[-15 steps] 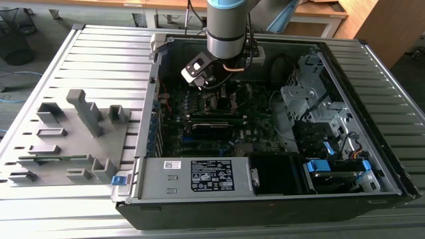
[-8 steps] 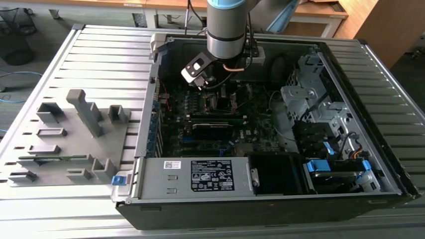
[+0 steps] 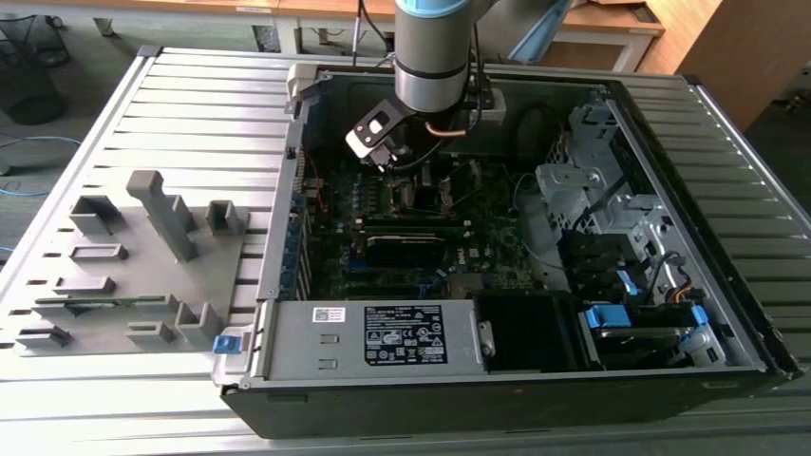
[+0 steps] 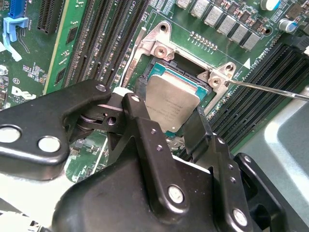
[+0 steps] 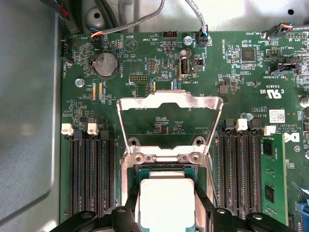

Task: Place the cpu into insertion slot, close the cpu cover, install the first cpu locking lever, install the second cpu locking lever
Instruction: 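Place the cpu into insertion slot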

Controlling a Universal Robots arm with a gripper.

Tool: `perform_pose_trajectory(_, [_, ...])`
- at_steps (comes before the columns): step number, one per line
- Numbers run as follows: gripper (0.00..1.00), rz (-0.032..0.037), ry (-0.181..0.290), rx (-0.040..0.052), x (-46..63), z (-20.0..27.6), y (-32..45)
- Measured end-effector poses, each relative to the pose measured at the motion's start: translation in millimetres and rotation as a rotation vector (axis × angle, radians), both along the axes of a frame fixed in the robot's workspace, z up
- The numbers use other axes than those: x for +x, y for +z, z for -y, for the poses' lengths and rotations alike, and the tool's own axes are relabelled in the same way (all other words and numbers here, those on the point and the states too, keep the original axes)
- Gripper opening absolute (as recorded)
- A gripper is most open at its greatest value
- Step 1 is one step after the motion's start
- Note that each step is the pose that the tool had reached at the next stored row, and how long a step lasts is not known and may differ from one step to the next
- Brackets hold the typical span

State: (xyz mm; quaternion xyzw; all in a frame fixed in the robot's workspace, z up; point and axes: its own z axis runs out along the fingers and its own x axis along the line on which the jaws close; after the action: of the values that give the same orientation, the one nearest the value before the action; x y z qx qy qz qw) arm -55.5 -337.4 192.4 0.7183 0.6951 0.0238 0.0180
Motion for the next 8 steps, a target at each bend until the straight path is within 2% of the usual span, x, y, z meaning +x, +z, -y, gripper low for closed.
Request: perform_pose_trajectory(8, [0.54, 0.0, 0.0, 0.0, 0.0, 0.0, -1.0])
